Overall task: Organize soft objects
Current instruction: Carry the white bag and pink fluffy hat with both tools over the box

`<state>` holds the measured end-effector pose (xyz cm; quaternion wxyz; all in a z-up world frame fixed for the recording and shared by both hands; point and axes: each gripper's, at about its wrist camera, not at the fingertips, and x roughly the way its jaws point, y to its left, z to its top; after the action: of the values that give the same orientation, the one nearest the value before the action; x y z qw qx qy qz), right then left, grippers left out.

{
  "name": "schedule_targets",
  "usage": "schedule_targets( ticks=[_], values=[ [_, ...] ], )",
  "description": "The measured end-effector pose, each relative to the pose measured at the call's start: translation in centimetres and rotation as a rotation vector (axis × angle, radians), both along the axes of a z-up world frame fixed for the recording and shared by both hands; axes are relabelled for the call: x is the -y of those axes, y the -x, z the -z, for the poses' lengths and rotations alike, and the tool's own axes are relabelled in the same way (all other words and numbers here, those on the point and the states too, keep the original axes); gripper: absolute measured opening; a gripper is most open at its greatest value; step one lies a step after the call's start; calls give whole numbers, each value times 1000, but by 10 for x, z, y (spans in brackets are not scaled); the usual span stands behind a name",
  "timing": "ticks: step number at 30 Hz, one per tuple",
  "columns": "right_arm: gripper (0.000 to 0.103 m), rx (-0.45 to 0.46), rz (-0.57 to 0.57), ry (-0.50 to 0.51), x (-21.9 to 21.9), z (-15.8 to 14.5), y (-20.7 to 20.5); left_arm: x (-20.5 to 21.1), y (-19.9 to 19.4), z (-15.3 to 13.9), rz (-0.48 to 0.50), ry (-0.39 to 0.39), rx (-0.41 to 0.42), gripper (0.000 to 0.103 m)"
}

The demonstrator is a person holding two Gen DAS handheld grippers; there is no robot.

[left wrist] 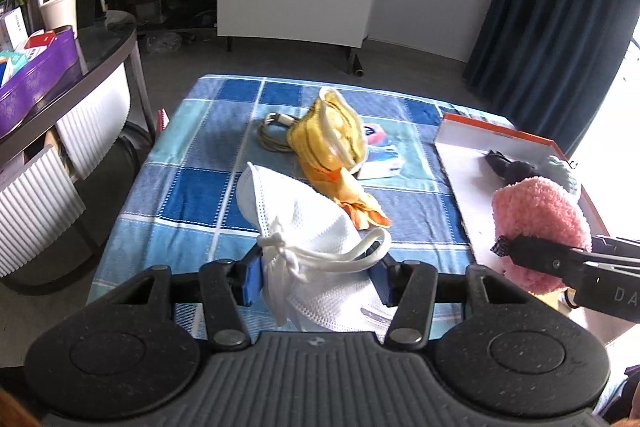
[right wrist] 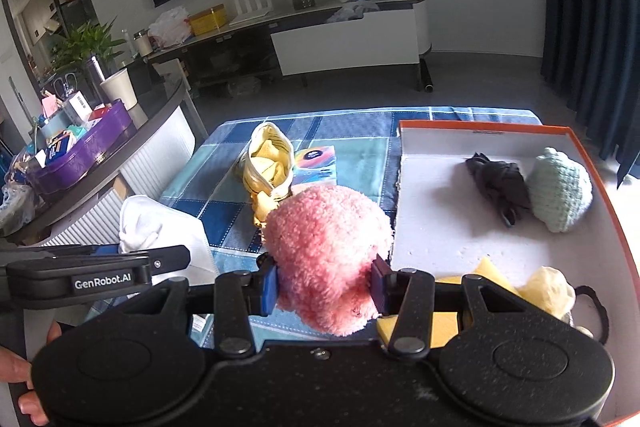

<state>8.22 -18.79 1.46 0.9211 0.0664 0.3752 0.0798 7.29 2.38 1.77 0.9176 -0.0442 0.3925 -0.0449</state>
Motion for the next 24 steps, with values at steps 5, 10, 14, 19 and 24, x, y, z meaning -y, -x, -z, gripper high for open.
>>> schedule_targets(
  ticks=[5, 10, 14, 19, 24],
  values=[
    [55, 9, 18, -2, 6, -4, 7, 11, 2, -1, 20, -7, 2, 53],
    [55, 15, 36, -6, 13, -5, 11, 19, 3, -2, 36, -17, 0, 53],
    [55, 18, 43, -5, 16, -6, 14, 23, 4, -3, 48, -20, 4, 54],
    [55, 21, 55, -7, 21, -7, 16, 31, 4, -3, 66, -25, 3, 54],
    [55, 24, 69, -11, 27, -9, 19, 40, 4, -4, 90, -25, 3, 54]
  ],
)
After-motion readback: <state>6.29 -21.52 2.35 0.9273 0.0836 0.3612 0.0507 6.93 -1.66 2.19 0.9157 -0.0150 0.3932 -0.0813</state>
